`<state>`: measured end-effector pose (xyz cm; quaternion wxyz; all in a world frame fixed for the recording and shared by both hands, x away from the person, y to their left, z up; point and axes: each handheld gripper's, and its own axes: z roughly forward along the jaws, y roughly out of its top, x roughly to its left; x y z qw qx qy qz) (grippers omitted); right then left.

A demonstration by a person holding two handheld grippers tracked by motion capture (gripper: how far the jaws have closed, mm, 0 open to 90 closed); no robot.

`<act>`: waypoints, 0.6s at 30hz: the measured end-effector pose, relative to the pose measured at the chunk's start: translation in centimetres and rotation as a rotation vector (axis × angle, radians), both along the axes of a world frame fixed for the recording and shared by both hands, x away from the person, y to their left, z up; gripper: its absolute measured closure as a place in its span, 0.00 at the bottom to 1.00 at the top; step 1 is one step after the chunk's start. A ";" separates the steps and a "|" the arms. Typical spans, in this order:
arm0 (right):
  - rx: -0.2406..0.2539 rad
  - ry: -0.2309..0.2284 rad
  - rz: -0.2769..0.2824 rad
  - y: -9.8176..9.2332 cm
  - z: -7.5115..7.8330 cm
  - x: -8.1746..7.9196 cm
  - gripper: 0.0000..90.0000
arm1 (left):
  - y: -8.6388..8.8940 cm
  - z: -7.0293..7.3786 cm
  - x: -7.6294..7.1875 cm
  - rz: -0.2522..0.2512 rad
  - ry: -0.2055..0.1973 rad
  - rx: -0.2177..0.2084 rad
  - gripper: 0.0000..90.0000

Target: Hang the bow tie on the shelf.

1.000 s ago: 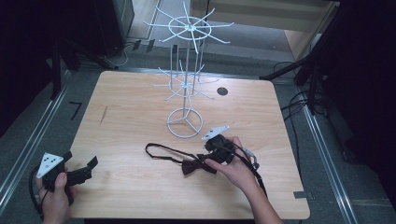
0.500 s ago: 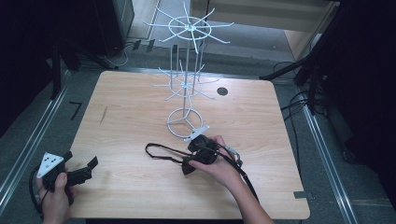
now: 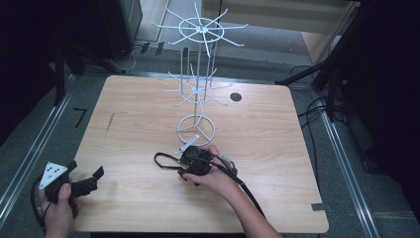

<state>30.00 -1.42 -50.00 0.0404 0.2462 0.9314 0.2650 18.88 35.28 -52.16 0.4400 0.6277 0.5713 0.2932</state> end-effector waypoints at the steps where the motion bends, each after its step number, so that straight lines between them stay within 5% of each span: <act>1: -0.002 0.001 0.007 0.1 -0.1 0.0 0.56 | 0.0 0.0 0.0 0.000 0.000 0.000 0.01; 11: -0.020 0.045 0.023 0.4 -0.8 -0.1 0.80 | 0.0 0.0 0.0 0.003 0.002 0.001 0.01; 15: -0.043 0.021 0.045 0.3 -0.8 -0.3 0.98 | 0.0 0.0 0.0 0.003 0.002 0.004 0.01; 18: -0.052 0.010 0.064 0.3 -0.8 -0.5 1.00 | -0.1 0.0 0.0 0.003 0.003 0.006 0.01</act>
